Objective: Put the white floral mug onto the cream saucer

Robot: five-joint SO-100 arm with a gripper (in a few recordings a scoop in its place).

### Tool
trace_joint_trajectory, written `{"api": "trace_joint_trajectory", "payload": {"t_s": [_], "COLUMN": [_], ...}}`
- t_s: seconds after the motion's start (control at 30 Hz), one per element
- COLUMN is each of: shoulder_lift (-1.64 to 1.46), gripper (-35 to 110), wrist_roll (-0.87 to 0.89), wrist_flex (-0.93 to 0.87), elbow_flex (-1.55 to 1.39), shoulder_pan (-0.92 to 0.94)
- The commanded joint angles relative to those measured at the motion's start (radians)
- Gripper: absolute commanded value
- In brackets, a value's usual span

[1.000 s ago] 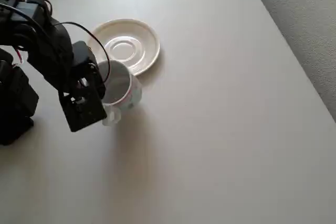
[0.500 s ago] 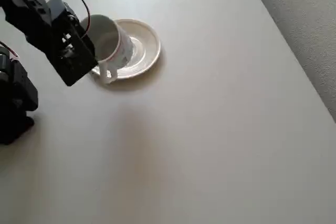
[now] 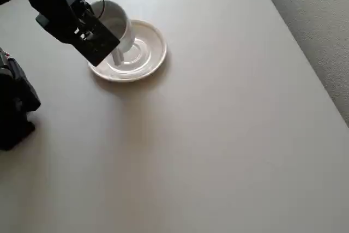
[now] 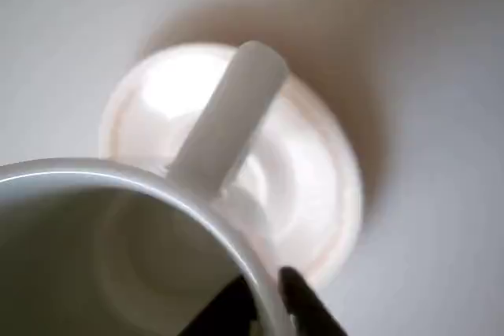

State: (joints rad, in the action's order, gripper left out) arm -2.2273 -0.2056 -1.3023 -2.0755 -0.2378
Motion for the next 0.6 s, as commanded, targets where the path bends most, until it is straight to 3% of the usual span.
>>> {"api": "trace_joint_trajectory", "payload": {"t_s": [0.0, 0.57], "shoulder_lift": [0.003, 0.015], "gripper": [-2, -2], "wrist_roll": [0.003, -0.049], "wrist_flex": [0.078, 0.204], "elbow_flex": [-0.006, -0.140], "shoulder_pan": [0.000, 0.025]}}
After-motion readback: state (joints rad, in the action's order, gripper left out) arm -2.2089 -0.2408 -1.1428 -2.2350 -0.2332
